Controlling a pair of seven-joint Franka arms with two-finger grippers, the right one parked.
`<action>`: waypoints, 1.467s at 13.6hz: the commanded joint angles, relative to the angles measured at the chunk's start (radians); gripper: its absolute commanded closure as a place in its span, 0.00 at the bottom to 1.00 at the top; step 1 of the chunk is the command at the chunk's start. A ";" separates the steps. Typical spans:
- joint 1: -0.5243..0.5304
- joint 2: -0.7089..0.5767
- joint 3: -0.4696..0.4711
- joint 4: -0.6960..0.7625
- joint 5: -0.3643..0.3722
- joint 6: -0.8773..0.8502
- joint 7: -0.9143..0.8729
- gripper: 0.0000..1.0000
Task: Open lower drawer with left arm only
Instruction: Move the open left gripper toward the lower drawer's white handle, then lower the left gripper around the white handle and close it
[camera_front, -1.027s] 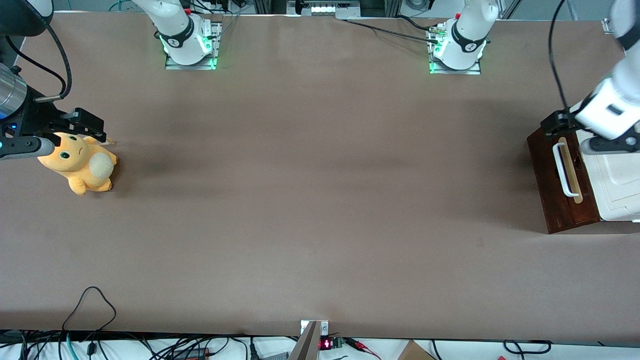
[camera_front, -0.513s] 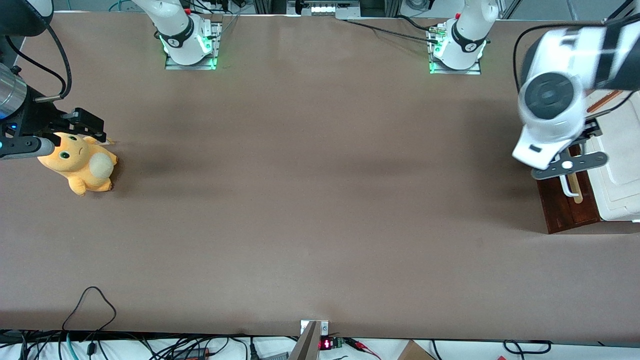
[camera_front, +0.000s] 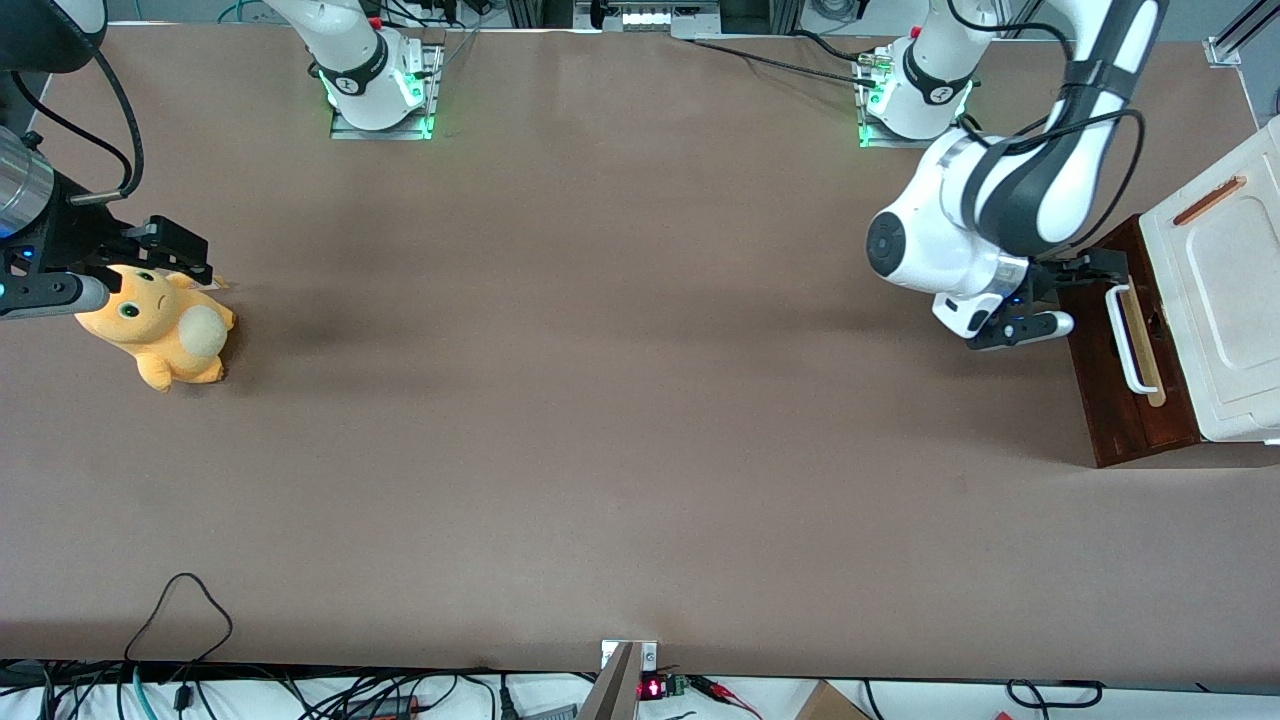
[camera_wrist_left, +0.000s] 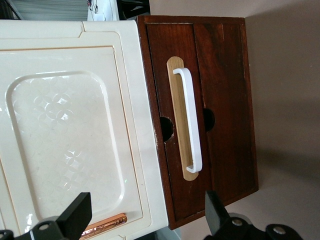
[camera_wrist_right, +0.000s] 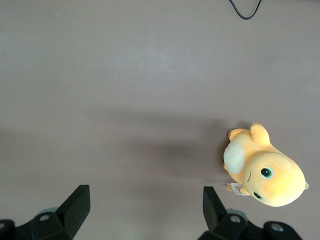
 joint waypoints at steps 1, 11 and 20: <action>0.016 -0.009 -0.004 0.025 0.016 -0.021 0.130 0.00; 0.017 0.155 0.011 -0.050 0.303 -0.040 -0.023 0.00; 0.078 0.412 0.065 -0.029 0.502 -0.195 -0.320 0.04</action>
